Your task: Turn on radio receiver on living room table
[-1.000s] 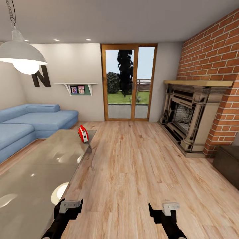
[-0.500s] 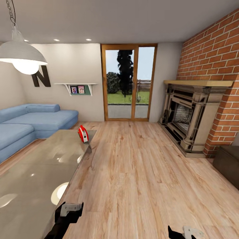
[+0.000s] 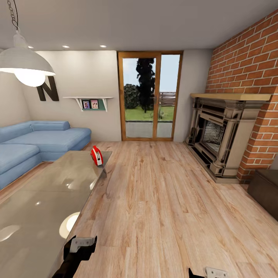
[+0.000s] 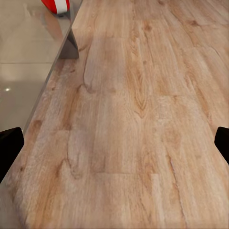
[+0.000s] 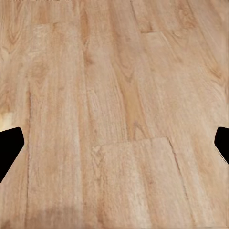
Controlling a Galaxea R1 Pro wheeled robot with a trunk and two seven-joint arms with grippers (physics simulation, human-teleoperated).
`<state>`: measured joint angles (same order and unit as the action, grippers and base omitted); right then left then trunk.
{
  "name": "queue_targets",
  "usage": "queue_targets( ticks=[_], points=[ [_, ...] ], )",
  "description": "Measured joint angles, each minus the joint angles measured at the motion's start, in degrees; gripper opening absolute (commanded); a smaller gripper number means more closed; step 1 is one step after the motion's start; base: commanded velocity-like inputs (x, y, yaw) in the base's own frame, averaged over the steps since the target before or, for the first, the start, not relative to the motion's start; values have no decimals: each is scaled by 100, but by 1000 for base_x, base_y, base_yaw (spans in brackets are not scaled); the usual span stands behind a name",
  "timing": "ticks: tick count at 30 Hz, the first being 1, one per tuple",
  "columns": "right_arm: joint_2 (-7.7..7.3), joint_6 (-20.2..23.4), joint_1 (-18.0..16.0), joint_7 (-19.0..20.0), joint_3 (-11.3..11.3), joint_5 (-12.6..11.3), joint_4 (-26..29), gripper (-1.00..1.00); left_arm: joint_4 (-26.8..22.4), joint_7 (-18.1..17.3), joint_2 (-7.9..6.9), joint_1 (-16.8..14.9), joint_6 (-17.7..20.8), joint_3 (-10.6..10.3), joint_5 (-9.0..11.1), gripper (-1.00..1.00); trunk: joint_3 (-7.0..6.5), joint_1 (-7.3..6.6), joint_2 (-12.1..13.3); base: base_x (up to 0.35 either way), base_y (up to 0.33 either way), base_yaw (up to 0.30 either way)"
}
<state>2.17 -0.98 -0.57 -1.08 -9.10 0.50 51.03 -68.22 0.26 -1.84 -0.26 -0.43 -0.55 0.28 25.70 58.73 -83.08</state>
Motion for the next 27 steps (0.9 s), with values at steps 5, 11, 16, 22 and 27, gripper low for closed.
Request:
queue_targets(
  ticks=[5,11,16,22,27],
  points=[
    [-57,-22,-1,-5,-456,-113,3,100,54,-1,0,0,0,2,-4,100,0,0,0,0,0,0],
    [-77,-92,-1,-11,-482,31,-61,100,438,-7,-25,0,-2,8,-1,100,0,0,0,0,0,0],
    [-86,-85,3,-32,-495,52,-766,100,1881,-9,-84,1,-16,34,-9,100,1,0,0,0,0,0],
    [-85,-129,2,-30,-481,55,-1652,100,3143,-1,-200,0,-11,35,-3,100,0,0,0,0,0,0],
    [-78,-298,3,-25,-473,53,-2052,100,3806,-6,-216,1,-9,35,5,100,1,0,0,0,0,0]
  ],
)
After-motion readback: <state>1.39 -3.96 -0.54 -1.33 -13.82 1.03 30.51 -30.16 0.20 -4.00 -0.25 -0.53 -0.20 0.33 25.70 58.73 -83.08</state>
